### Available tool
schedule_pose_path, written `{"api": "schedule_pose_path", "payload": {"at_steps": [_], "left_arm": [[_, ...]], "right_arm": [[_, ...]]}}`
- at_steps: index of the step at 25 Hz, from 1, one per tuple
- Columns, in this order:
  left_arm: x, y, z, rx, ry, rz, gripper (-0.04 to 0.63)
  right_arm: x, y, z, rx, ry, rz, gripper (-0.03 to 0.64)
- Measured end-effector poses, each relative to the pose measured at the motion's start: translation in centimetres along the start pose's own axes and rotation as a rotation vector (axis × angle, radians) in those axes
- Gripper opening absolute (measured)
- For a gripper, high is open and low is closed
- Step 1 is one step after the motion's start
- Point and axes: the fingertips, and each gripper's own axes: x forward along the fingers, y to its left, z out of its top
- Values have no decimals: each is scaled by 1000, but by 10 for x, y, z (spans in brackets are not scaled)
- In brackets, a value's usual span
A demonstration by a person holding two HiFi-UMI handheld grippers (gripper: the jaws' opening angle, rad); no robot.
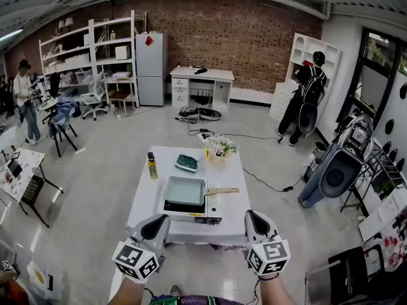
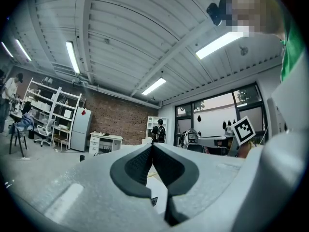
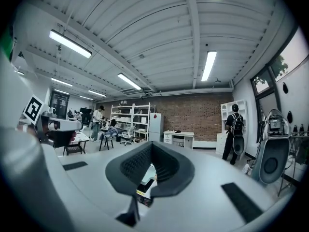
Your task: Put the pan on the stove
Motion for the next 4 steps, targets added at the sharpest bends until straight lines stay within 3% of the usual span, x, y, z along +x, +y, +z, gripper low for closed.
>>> {"api": "schedule_pose_path", "payload": {"at_steps": [4], "left_arm": [[3, -3, 2, 1, -3, -2, 17]], "right_arm": [[0, -3, 1, -2, 0, 2, 2]]}}
